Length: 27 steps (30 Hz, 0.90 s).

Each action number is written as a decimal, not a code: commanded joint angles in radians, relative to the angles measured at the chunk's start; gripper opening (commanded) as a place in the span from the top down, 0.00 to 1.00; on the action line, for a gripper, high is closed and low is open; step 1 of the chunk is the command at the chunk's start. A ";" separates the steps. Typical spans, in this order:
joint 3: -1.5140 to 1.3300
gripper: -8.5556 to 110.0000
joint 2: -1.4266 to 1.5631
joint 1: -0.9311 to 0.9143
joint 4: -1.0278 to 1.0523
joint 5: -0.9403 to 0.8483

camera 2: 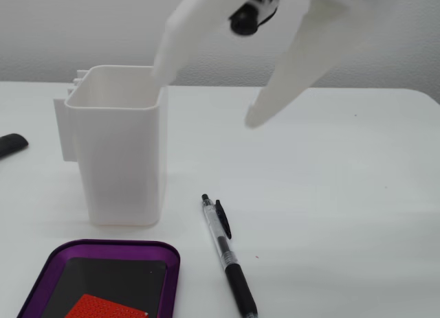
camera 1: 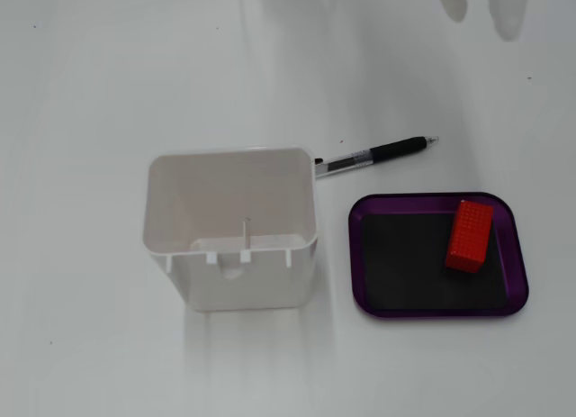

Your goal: Pick up the cube and place it in the box.

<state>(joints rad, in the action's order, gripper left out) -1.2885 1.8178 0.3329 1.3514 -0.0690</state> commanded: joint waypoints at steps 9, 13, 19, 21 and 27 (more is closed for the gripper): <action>-0.509 0.75 0.534 -0.173 0.057 0.005; -0.762 0.75 0.692 -0.284 -0.044 0.005; -1.117 0.75 0.942 -0.331 -0.193 0.006; -1.227 0.74 1.029 -0.330 -0.239 0.008; -1.534 0.74 1.298 -0.331 -0.316 0.011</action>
<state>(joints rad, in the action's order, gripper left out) -2.7243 2.9959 0.0031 1.0769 -0.0660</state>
